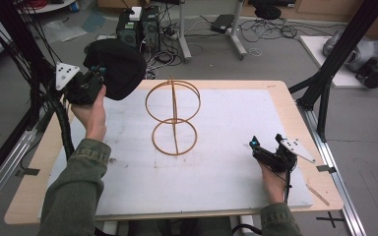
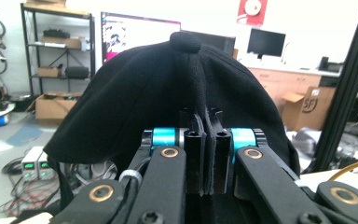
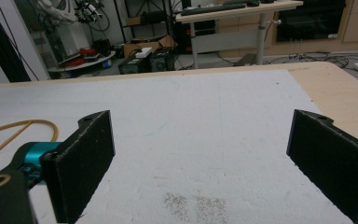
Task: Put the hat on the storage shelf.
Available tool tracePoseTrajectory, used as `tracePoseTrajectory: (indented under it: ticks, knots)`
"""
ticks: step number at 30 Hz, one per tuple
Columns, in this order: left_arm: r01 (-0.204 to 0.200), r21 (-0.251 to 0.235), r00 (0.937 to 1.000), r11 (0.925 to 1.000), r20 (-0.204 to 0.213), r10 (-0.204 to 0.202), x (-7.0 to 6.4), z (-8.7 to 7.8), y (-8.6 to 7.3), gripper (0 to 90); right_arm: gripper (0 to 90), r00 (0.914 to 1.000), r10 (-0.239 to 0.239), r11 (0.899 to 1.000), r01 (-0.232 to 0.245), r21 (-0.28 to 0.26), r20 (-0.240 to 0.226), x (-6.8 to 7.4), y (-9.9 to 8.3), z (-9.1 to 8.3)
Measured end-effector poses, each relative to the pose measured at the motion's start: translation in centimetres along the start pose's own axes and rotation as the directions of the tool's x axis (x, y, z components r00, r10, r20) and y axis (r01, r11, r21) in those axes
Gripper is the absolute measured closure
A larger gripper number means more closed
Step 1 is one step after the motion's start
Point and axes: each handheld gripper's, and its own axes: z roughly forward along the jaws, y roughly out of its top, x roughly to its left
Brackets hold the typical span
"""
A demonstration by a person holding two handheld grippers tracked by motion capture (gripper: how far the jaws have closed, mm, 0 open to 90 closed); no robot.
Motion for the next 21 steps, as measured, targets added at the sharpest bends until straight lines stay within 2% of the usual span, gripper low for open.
tracePoseTrajectory:
  ticks: [10, 14, 16, 17, 21]
  knots:
    - [0.023, -0.069, 0.9985, 0.9974, 0.051, -0.02, -0.1, -1.5, 1.3, 87.7, 6.7, 1.0, -0.002, 1.0, 0.002, -0.005, -0.003, 0.0, 0.0, 0.0]
    - [0.01, -0.08, 0.9972, 0.9967, 0.074, -0.004, -0.5, -2.1, 1.7, 87.7, 6.6, 1.0, 0.004, 1.0, -0.004, -0.007, -0.002, 0.0, 0.0, 0.0]
    - [0.006, -0.089, 0.9947, 0.996, 0.103, 0.003, -0.9, -2.4, 2.0, 87.6, 6.6, 1.0, 0.005, 1.0, -0.005, -0.005, -0.003, 0.1, 0.1, -0.1]
    - [0.006, -0.089, 0.9947, 0.996, 0.103, 0.003, -0.9, -2.4, 2.0, 87.7, 6.6, 1.0, 0.005, 1.0, -0.005, -0.005, -0.003, 0.1, 0.1, -0.1]
    - [0.006, -0.098, 0.9893, 0.9952, 0.145, 0.008, -1.5, -2.8, 2.2, 87.7, 6.7, 1.0, 0.0, 1.0, 0.0, -0.006, -0.005, 0.1, 0.1, -0.1]
